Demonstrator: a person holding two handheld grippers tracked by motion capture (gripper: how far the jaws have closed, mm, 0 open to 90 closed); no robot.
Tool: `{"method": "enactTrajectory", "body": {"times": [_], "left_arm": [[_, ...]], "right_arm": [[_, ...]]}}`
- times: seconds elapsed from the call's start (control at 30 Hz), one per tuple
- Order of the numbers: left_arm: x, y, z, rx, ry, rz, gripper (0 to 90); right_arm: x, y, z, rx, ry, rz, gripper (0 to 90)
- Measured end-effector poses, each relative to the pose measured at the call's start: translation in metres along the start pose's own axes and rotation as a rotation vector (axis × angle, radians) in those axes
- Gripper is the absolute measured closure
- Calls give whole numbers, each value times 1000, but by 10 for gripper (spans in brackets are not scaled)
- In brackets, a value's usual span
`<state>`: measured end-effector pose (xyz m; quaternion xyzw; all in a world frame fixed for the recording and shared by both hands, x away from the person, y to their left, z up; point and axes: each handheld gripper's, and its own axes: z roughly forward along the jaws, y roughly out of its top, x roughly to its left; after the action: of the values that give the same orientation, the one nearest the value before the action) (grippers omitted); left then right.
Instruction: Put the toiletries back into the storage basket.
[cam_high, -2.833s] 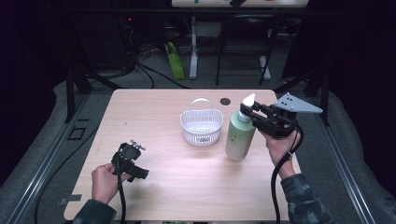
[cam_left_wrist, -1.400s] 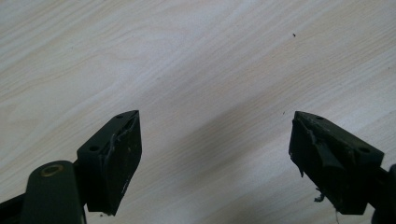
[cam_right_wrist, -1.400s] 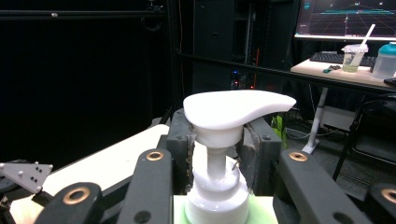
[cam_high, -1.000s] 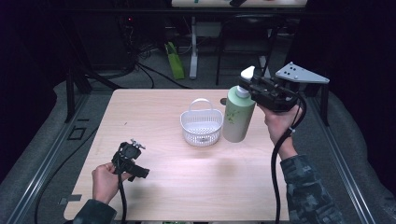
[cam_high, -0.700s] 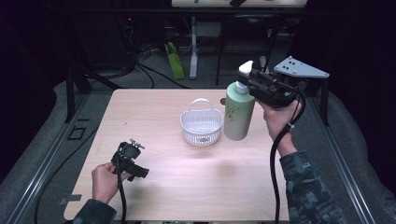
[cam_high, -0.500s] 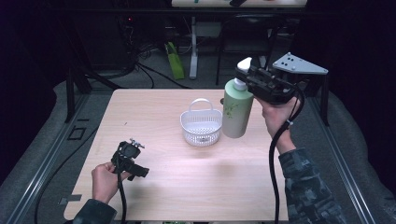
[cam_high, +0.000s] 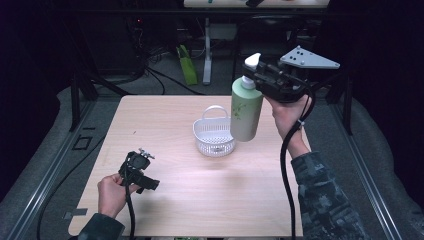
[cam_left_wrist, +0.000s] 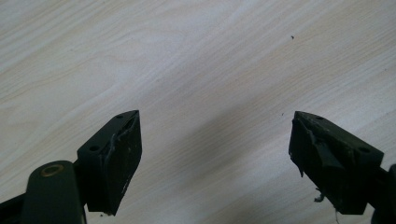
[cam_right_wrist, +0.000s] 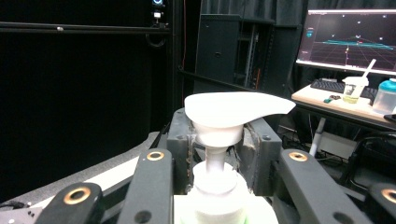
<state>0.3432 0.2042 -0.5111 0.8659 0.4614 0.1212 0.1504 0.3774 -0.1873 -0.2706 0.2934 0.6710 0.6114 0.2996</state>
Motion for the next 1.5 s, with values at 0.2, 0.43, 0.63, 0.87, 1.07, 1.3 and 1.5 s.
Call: {"method": "enactTrajectory", "body": {"times": [0.2, 0.43, 0.63, 0.87, 1.07, 1.3, 1.5], "left_arm": [[-1, 0, 0, 1, -2, 3, 174], [-2, 0, 1, -4, -4, 3, 174], [-2, 0, 0, -3, -5, 6, 173], [-2, 0, 0, -4, -5, 6, 173], [-3, 1, 0, -4, -6, 6, 173], [-3, 1, -1, -8, -8, 7, 173], [-3, 1, -1, -10, -9, 10, 173]], "right_arm": [[2, 4, 4, -10, -2, 4, 676], [6, 11, 10, -10, 7, -7, 676], [8, 14, 14, -10, 7, -14, 676], [7, 15, 18, -8, 4, -15, 676], [9, 15, 23, -8, 4, -19, 676], [10, 16, 37, -3, 7, -23, 676], [14, 18, 45, -3, 14, -32, 677]]}}
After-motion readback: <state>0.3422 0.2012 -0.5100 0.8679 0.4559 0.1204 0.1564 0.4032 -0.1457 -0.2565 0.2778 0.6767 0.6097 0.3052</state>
